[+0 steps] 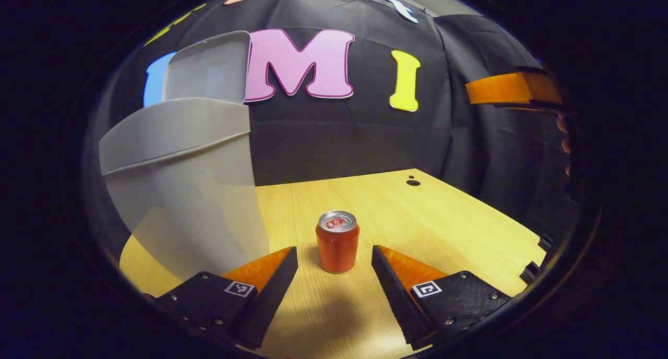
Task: Press the lid of the desktop garbage bin to open it, pick up the crumpled paper on the desktop and throw it into the bin, then pick up the pop can on the desktop and drop it into the bin, and finally close the garbage bin lid.
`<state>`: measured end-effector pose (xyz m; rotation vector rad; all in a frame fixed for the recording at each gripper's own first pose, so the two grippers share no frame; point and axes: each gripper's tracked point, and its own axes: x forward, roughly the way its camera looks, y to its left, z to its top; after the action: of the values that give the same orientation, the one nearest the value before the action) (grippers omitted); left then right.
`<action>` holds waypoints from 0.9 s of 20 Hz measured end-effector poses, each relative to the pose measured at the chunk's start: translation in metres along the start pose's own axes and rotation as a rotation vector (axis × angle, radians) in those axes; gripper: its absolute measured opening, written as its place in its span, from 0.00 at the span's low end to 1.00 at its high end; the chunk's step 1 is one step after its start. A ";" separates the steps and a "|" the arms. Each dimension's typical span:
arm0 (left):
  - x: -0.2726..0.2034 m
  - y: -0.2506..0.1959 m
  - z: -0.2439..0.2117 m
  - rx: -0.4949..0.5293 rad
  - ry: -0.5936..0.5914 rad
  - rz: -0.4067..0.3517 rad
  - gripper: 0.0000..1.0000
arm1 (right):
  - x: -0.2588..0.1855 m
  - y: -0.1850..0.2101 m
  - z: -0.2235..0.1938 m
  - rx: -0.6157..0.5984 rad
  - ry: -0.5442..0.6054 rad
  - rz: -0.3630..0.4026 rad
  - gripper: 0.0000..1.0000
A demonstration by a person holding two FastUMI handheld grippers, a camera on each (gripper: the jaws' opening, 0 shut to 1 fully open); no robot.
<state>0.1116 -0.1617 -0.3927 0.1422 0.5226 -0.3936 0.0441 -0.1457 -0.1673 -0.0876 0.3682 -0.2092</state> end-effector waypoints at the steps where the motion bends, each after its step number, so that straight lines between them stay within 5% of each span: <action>1: 0.010 0.000 -0.005 -0.001 0.007 0.015 0.94 | -0.001 -0.003 -0.009 0.000 0.017 0.004 0.98; 18: 0.100 -0.006 -0.022 -0.001 0.018 0.040 0.94 | 0.030 -0.018 -0.084 0.005 0.167 0.034 0.98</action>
<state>0.1785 -0.1954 -0.4625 0.1550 0.5373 -0.3536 0.0376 -0.1734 -0.2540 -0.0595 0.5348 -0.1844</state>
